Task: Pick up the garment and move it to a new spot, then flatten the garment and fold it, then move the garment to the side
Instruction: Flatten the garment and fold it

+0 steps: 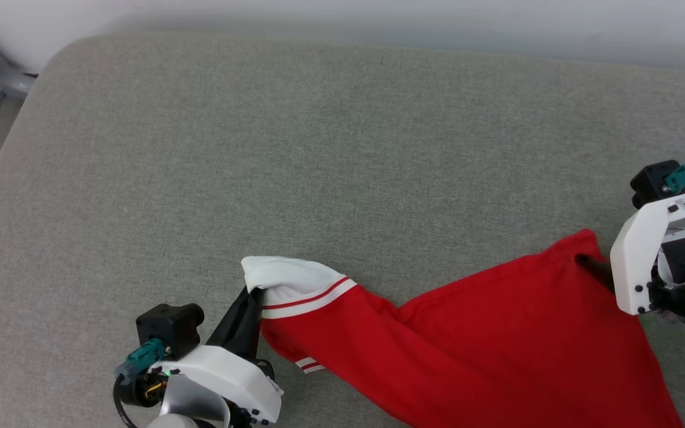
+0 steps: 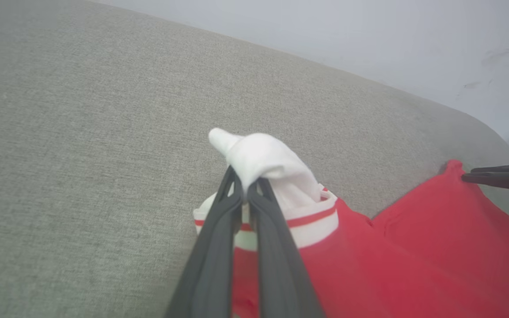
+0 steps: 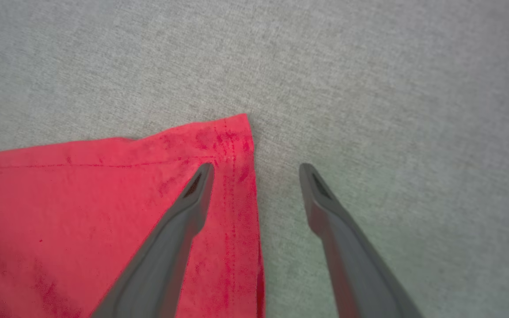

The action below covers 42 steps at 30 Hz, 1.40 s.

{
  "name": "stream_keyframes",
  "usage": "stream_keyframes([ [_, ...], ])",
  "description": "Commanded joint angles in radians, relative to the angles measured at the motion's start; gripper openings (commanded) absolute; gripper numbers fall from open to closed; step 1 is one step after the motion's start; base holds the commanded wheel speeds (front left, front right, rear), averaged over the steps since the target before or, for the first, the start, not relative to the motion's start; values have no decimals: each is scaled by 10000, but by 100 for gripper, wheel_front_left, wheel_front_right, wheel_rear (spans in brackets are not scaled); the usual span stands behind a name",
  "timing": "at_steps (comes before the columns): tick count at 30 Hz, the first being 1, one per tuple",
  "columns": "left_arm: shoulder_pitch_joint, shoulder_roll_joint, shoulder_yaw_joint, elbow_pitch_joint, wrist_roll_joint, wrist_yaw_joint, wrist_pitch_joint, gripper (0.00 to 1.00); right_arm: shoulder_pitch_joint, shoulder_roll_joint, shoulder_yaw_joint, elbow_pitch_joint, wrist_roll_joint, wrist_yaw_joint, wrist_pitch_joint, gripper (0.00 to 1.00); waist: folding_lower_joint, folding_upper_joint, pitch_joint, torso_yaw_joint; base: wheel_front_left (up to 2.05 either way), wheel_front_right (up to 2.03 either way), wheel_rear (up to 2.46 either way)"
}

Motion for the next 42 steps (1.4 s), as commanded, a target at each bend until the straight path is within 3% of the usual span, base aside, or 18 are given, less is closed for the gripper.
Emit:
stream_keyframes([
  [1, -229, -52, -18, 21, 54, -83, -91, 0, -255, -83, 428, 268, 245, -4, 210, 100, -3, 0, 483, 365, 0, 0, 0],
  [9, -426, -206, -68, 238, -23, -152, -257, 0, 80, -55, 2025, 1455, 1318, 15, 1504, 100, -3, 0, 672, 557, 0, 0, 0],
  [10, -433, -217, -66, 274, -37, -158, -270, 0, 93, -72, 2152, 1545, 1439, 16, 1591, 44, -3, 0, 669, 560, 0, 0, 0],
  [11, -441, -227, -67, 309, -38, -169, -274, 0, 76, -97, 2222, 1628, 1563, 16, 1631, 0, -3, 0, 656, 559, 0, 0, 0],
  [20, -421, 200, 93, 552, 3, -209, -194, 0, -1021, -415, 2105, 1786, 1855, -5, 350, 0, -3, 0, -23, 242, 0, 0, 0],
  [28, -1247, 722, 690, 730, -194, -261, -22, 0, -1572, -219, 1306, 1994, 1532, -7, -1226, 0, -3, 0, -950, -353, 0, 0, 0],
  [33, -2907, 816, 919, 1298, -243, -551, 263, 0, -2344, -21, 607, 2382, 734, -8, -2075, 0, -3, 0, -1061, -669, 0, 0, 0],
  [42, -7075, 1035, 1335, 3622, -82, -1283, 356, 0, -4798, 603, -668, 2793, -909, -12, -3516, 0, -3, 0, -439, -1190, 0, 0, 0],
])
